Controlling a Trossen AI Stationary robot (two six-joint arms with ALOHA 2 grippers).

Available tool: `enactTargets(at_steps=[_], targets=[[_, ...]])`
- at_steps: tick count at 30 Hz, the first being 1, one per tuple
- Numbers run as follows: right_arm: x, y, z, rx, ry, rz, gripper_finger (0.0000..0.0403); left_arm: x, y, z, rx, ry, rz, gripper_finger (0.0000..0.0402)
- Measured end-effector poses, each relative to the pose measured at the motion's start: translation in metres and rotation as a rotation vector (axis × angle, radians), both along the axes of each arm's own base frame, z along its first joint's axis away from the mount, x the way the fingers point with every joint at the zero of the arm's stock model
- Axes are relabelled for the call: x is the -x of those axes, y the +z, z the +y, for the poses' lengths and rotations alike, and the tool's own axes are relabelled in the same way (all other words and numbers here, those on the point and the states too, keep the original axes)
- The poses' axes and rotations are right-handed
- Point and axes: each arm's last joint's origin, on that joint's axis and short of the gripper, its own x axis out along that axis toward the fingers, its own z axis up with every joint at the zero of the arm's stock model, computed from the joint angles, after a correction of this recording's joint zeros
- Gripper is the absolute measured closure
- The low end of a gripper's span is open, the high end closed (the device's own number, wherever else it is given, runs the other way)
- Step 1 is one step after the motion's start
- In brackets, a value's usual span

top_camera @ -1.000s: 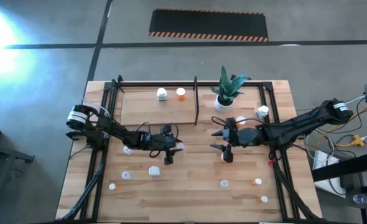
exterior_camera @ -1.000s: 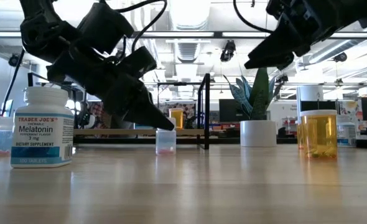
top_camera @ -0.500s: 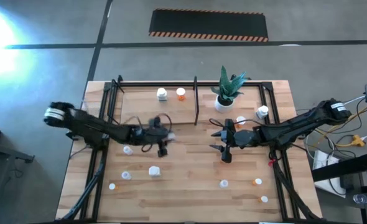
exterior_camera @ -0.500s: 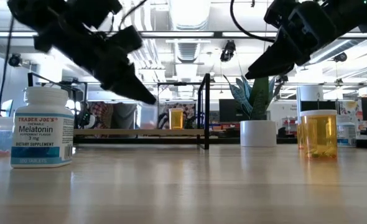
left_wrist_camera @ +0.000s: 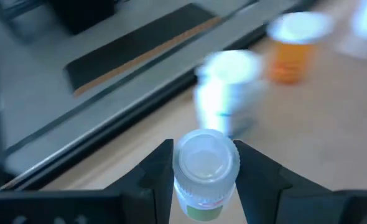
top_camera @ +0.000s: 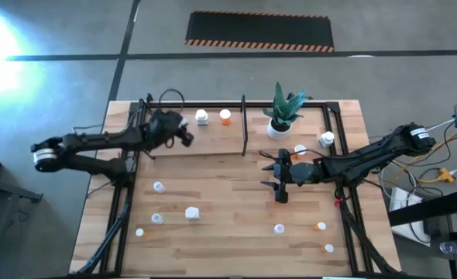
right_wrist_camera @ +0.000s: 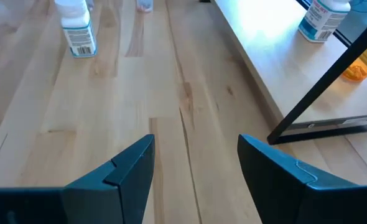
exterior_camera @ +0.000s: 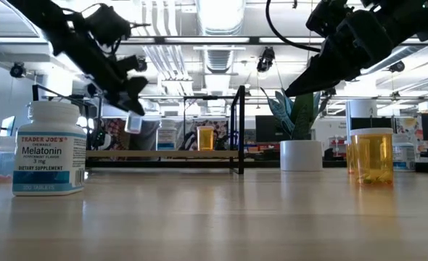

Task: Pick and place medicine bottles onto shelf by color
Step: Put the transparent medicine container onto the shelf

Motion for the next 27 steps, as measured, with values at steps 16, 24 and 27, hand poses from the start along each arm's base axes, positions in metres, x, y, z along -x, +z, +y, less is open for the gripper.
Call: enactTargets(at_steps=[16, 24, 27], targets=[[0.0, 0.0, 0.0, 0.01, 0.006, -0.002, 0.0184, -0.012, -0.034, 0.048, 0.039, 0.088, 0.014, 0.0283], [0.0, 0.0, 0.0, 0.006, 0.004, -0.002, 0.0184, -0.014, -0.037, 0.05, 0.034, 0.098, 0.011, 0.0273], [0.0, 0.0, 0.0, 0.006, 0.004, -0.002, 0.0184, -0.013, -0.037, 0.049, 0.041, 0.094, 0.017, 0.025]])
